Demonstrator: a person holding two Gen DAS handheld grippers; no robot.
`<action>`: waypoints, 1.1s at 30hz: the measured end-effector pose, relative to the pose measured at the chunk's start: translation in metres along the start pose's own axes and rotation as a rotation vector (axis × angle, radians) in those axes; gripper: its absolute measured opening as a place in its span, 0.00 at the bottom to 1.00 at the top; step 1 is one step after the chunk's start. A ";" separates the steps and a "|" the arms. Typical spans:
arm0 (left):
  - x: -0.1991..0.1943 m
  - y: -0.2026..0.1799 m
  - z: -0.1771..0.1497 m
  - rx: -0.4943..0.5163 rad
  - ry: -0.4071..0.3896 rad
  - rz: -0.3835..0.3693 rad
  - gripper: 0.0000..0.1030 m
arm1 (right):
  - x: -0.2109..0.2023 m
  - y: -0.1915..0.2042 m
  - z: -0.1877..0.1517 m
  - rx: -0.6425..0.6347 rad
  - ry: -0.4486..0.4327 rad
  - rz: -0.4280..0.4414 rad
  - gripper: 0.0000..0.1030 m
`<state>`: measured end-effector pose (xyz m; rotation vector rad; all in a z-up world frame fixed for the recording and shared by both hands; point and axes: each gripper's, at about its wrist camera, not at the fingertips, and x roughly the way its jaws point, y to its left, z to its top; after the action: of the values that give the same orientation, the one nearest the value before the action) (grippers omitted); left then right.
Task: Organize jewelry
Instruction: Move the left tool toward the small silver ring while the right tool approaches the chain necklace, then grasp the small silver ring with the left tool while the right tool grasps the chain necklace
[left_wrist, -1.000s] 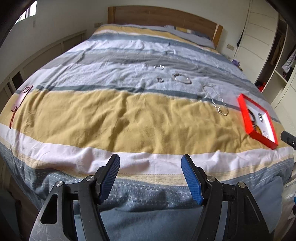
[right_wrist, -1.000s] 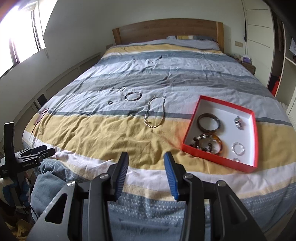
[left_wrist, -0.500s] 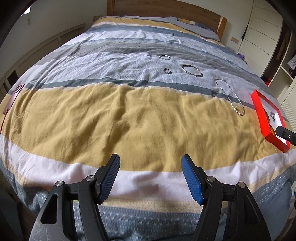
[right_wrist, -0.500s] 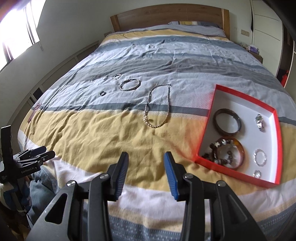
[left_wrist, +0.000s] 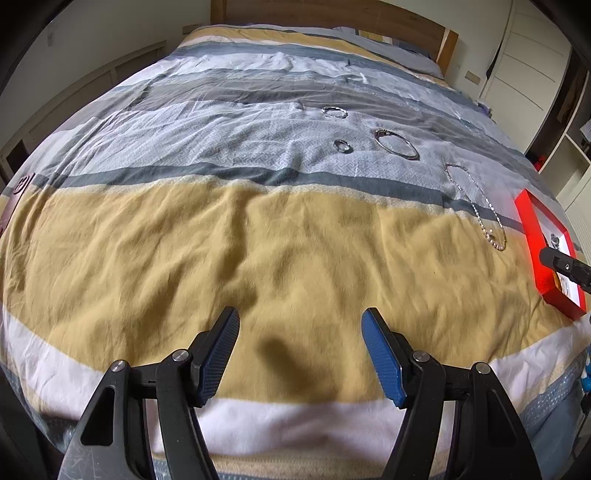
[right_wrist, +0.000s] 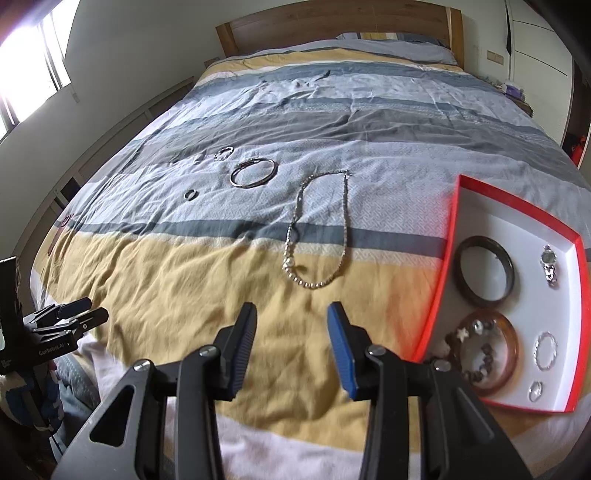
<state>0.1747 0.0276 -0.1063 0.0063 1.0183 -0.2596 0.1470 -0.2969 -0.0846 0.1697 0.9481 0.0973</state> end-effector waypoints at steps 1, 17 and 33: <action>0.002 -0.001 0.003 0.002 -0.001 -0.002 0.66 | 0.003 -0.001 0.003 0.003 0.000 -0.001 0.37; 0.058 -0.018 0.093 0.052 -0.040 -0.031 0.66 | 0.063 -0.008 0.056 -0.014 0.005 -0.027 0.50; 0.128 -0.029 0.151 0.055 -0.028 -0.065 0.45 | 0.116 -0.012 0.062 -0.027 0.049 -0.040 0.59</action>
<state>0.3590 -0.0468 -0.1314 0.0195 0.9844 -0.3459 0.2654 -0.2965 -0.1443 0.1237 0.9983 0.0777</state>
